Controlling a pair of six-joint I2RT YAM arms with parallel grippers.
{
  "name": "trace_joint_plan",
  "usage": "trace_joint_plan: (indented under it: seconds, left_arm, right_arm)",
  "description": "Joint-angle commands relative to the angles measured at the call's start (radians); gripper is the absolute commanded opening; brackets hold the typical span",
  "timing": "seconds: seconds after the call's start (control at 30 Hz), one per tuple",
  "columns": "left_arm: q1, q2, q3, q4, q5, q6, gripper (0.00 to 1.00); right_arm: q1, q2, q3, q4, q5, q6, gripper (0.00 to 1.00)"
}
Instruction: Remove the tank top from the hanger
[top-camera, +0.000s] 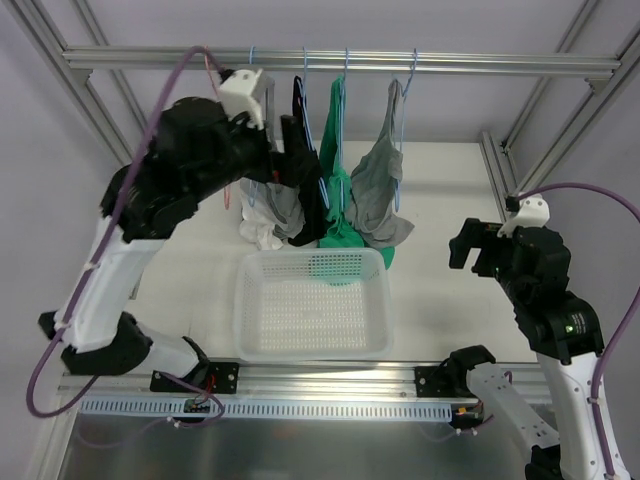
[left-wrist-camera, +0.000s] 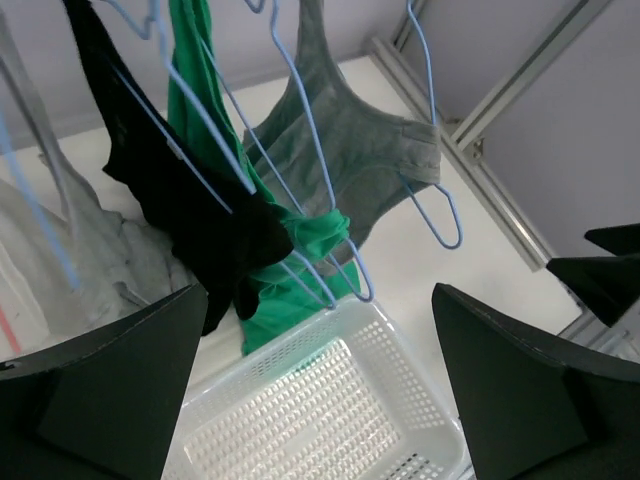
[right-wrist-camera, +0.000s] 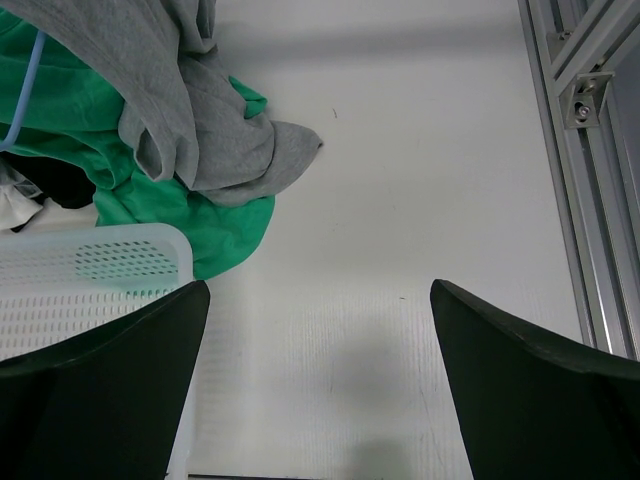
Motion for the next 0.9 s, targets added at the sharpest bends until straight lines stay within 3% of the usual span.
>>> trace_joint_plan:
  seconds: [0.0, 0.1, 0.2, 0.5, 0.87]
  left_arm:
    - [-0.107, 0.126, 0.182, -0.009, -0.199, 0.056, 0.99]
    - [-0.161, 0.351, 0.359, 0.040, -0.202, 0.113, 0.99]
    - [-0.161, 0.455, 0.466, 0.096, -0.159, 0.140, 0.99]
    - [-0.171, 0.625, 0.429, 0.455, -0.124, 0.245, 0.91]
    - [-0.154, 0.772, 0.431, 0.546, -0.142, 0.222, 0.73]
  right_arm:
    - [0.005, -0.036, 0.033, -0.022, 0.010, 0.002, 0.99]
    - [0.005, -0.068, 0.036, -0.041, 0.043, 0.001, 0.99]
    - [0.005, -0.110, 0.028, -0.053, 0.047, 0.014, 0.99]
    - [0.005, -0.184, -0.044, -0.082, -0.055, 0.034, 1.00]
    - [0.005, -0.228, -0.062, -0.122, -0.107, 0.030, 1.00]
